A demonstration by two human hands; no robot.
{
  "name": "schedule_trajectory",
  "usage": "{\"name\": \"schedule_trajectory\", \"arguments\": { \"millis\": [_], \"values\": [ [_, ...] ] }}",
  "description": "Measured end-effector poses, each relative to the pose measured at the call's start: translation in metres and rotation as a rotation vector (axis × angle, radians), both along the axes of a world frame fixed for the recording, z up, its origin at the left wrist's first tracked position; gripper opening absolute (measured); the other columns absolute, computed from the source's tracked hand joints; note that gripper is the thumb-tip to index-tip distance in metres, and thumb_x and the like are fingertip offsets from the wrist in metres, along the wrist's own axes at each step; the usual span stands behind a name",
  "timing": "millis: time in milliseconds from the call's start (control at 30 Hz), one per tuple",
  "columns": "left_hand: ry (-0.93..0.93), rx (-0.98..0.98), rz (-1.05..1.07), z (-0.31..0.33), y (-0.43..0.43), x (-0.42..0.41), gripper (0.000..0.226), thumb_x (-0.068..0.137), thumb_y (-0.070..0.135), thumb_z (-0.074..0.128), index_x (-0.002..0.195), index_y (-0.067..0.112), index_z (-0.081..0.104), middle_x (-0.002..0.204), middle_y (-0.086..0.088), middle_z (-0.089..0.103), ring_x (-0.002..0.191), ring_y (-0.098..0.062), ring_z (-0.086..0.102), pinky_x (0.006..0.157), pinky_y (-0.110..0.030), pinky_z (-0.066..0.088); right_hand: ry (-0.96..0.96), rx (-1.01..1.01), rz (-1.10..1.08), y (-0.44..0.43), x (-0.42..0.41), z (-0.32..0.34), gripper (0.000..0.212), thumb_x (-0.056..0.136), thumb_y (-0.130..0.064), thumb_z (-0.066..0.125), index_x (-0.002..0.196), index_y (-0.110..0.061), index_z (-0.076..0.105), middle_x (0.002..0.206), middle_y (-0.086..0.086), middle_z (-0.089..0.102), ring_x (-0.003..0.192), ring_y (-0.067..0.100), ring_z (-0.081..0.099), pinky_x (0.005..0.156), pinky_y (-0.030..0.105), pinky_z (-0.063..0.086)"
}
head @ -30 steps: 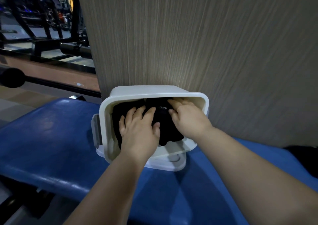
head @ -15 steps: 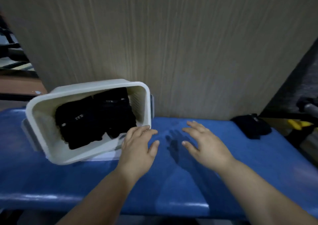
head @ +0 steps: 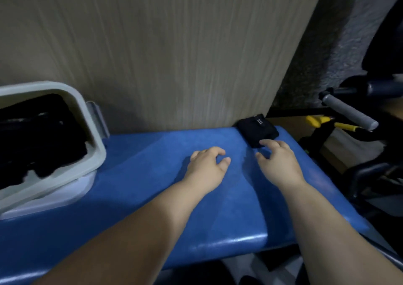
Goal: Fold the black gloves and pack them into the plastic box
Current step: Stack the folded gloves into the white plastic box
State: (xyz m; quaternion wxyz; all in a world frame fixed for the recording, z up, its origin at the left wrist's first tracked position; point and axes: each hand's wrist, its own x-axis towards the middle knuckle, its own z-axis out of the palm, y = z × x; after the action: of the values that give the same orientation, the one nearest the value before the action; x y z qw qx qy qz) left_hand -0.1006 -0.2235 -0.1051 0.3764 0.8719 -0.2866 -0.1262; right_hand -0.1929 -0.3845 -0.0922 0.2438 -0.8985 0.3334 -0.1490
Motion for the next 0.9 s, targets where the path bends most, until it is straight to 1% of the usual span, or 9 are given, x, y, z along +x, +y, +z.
{"name": "schedule_trajectory", "arguments": {
  "millis": [100, 167, 333, 433, 533, 600, 700, 833, 900],
  "values": [
    [0.068, 0.006, -0.034, 0.005, -0.039, -0.001, 0.039, 0.096, 0.041, 0.047, 0.131, 0.023, 0.052, 0.129, 0.004, 0.057, 0.132, -0.018, 0.035, 0.108, -0.031, 0.035, 0.025, 0.036, -0.014, -0.017, 0.0, -0.006, 0.049, 0.096, -0.024, 0.05, 0.144, -0.024, 0.04, 0.149, 0.005, 0.034, 0.136, 0.027, 0.031, 0.108, 0.04, 0.035],
    [0.11, 0.033, -0.045, 0.008, -0.062, 0.002, 0.041, 0.097, 0.041, 0.046, 0.134, 0.022, 0.049, 0.132, 0.003, 0.055, 0.131, -0.019, 0.038, 0.106, -0.032, 0.037, 0.043, 0.051, 0.01, -0.025, 0.002, -0.01, 0.052, 0.096, -0.019, 0.048, 0.147, -0.024, 0.035, 0.152, 0.003, 0.031, 0.14, 0.027, 0.025, 0.112, 0.041, 0.029],
    [0.148, 0.099, 0.043, 0.009, -0.11, 0.018, 0.05, 0.098, 0.046, 0.042, 0.138, 0.018, 0.044, 0.138, -0.003, 0.053, 0.127, -0.026, 0.047, 0.102, -0.036, 0.041, 0.074, 0.075, 0.005, -0.037, 0.012, -0.015, 0.056, 0.096, -0.017, 0.041, 0.149, -0.029, 0.028, 0.156, -0.003, 0.026, 0.141, 0.024, 0.019, 0.112, 0.04, 0.023],
    [0.133, 0.154, 0.135, 0.009, -0.131, 0.029, 0.05, 0.096, 0.05, 0.042, 0.128, 0.012, 0.051, 0.129, -0.008, 0.058, 0.116, -0.03, 0.054, 0.09, -0.037, 0.044, 0.069, 0.093, 0.0, -0.041, 0.016, -0.016, 0.055, 0.097, -0.018, 0.04, 0.148, -0.031, 0.029, 0.154, -0.005, 0.029, 0.14, 0.023, 0.02, 0.11, 0.04, 0.024],
    [0.17, 0.176, 0.195, 0.012, -0.146, 0.038, 0.051, 0.091, 0.055, 0.05, 0.114, 0.01, 0.058, 0.114, -0.01, 0.065, 0.103, -0.032, 0.06, 0.077, -0.034, 0.045, 0.084, 0.095, 0.0, -0.041, 0.019, -0.017, 0.053, 0.098, -0.019, 0.039, 0.148, -0.032, 0.029, 0.152, -0.005, 0.034, 0.14, 0.022, 0.02, 0.107, 0.041, 0.025],
    [0.212, 0.172, 0.213, 0.014, -0.151, 0.041, 0.052, 0.087, 0.056, 0.057, 0.11, 0.01, 0.061, 0.109, -0.009, 0.066, 0.101, -0.031, 0.062, 0.075, -0.032, 0.044, 0.096, 0.087, 0.001, -0.04, 0.021, -0.017, 0.053, 0.097, -0.019, 0.039, 0.148, -0.031, 0.029, 0.15, -0.003, 0.036, 0.139, 0.022, 0.021, 0.106, 0.04, 0.026],
    [0.255, 0.161, 0.199, 0.014, -0.153, 0.043, 0.046, 0.083, 0.055, 0.063, 0.1, 0.012, 0.062, 0.1, -0.008, 0.067, 0.095, -0.03, 0.063, 0.074, -0.031, 0.047, 0.086, 0.081, -0.003, -0.039, 0.022, -0.016, 0.053, 0.096, -0.017, 0.039, 0.147, -0.03, 0.031, 0.147, -0.002, 0.041, 0.138, 0.023, 0.023, 0.104, 0.04, 0.027],
    [0.315, 0.038, 0.225, 0.01, -0.147, 0.044, 0.032, 0.081, 0.04, 0.065, 0.09, 0.009, 0.063, 0.086, -0.006, 0.066, 0.083, -0.027, 0.063, 0.071, -0.032, 0.051, 0.063, 0.105, -0.009, -0.036, 0.022, -0.015, 0.048, 0.096, -0.019, 0.041, 0.142, -0.032, 0.04, 0.137, 0.001, 0.051, 0.135, 0.022, 0.028, 0.103, 0.038, 0.027],
    [0.368, -0.084, 0.251, 0.008, -0.14, 0.046, 0.03, 0.078, 0.032, 0.063, 0.095, 0.008, 0.064, 0.087, -0.008, 0.066, 0.081, -0.027, 0.064, 0.074, -0.035, 0.057, -0.016, 0.126, -0.065, -0.035, 0.022, -0.015, 0.041, 0.092, -0.022, 0.045, 0.13, -0.034, 0.054, 0.124, 0.0, 0.061, 0.127, 0.022, 0.041, 0.1, 0.038, 0.039]
  ]
}}
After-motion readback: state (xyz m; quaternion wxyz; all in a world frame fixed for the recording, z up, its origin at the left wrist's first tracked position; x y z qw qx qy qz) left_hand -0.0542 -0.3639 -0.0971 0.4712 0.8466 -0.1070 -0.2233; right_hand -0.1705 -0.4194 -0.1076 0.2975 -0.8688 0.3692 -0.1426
